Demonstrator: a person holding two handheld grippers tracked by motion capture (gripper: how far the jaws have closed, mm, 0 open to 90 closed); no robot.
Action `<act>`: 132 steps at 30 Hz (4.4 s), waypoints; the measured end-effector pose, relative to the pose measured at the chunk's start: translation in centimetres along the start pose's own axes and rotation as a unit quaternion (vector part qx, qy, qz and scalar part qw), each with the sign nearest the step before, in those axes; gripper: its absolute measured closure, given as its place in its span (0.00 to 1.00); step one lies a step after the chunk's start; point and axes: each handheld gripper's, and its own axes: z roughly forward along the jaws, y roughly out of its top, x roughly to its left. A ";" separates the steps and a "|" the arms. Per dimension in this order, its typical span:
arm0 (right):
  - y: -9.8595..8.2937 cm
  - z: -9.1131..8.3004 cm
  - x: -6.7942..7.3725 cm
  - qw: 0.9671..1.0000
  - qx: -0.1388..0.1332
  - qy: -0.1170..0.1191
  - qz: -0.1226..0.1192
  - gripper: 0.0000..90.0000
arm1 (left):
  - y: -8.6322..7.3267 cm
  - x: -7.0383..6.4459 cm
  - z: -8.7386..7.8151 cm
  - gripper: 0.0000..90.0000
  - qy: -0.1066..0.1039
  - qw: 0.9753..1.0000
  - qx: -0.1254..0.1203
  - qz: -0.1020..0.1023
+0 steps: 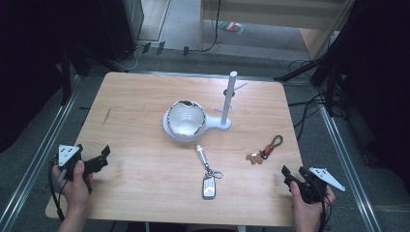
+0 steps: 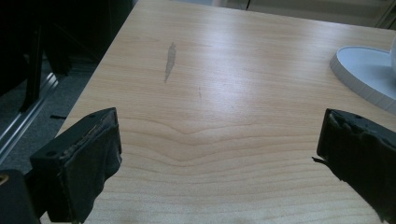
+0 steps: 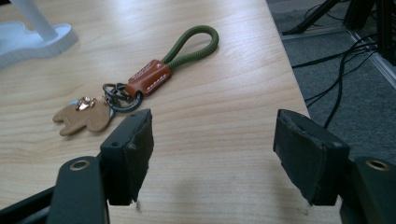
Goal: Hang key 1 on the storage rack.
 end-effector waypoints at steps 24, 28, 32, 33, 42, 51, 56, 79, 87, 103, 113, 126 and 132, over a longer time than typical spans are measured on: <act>2.7 1.3 2.1 0.991 0.098 -0.066 -0.064 0.35 | 0.0 -0.4 0.0 0.00 0.003 1.000 -0.003 0.016; 3.7 1.9 2.0 0.987 0.142 -0.053 -0.061 0.32 | 0.0 -0.4 0.0 0.00 0.002 1.000 -0.001 0.014; 4.5 2.5 2.1 0.982 0.172 -0.047 -0.059 0.31 | 0.0 -0.4 0.0 0.00 0.002 1.000 -0.002 0.015; 4.7 2.6 2.1 0.981 0.178 -0.046 -0.057 0.31 | 0.0 -0.4 0.0 0.00 0.002 1.000 -0.002 0.014; 5.7 3.2 2.5 0.974 0.206 -0.061 -0.077 0.31 | -0.1 -0.4 -0.1 0.00 0.000 1.000 -0.003 0.015; 7.0 3.8 2.6 0.965 0.237 -0.065 -0.095 0.32 | -0.1 -0.4 -0.1 0.00 0.000 1.000 -0.004 0.014; 7.5 4.3 2.8 0.958 0.255 -0.071 -0.109 0.32 | -0.1 -0.4 -0.1 0.00 0.001 1.000 -0.006 0.014; 9.7 7.5 4.1 0.933 0.334 -0.079 -0.108 0.30 | -0.1 -0.4 -0.1 0.00 0.001 1.000 -0.005 0.013; 10.2 8.4 4.7 0.928 0.345 -0.083 -0.113 0.30 | -0.1 -0.3 -0.1 0.00 0.002 1.000 -0.005 0.013; 11.2 10.8 5.6 0.919 0.374 -0.076 -0.097 0.24 | -0.1 -0.3 -0.1 0.00 0.000 1.000 -0.005 0.007; 11.5 12.2 6.1 0.919 0.379 -0.083 -0.071 0.23 | -0.1 -0.3 -0.1 0.00 0.000 1.000 -0.005 0.007; 11.3 13.1 6.7 0.916 0.391 -0.072 -0.050 0.50 | -0.1 -0.3 -0.1 0.00 -0.001 1.000 -0.005 0.007; 11.4 13.2 6.9 0.919 0.382 -0.077 -0.061 0.63 | -0.1 -0.3 -0.1 0.00 0.000 1.000 -0.004 0.007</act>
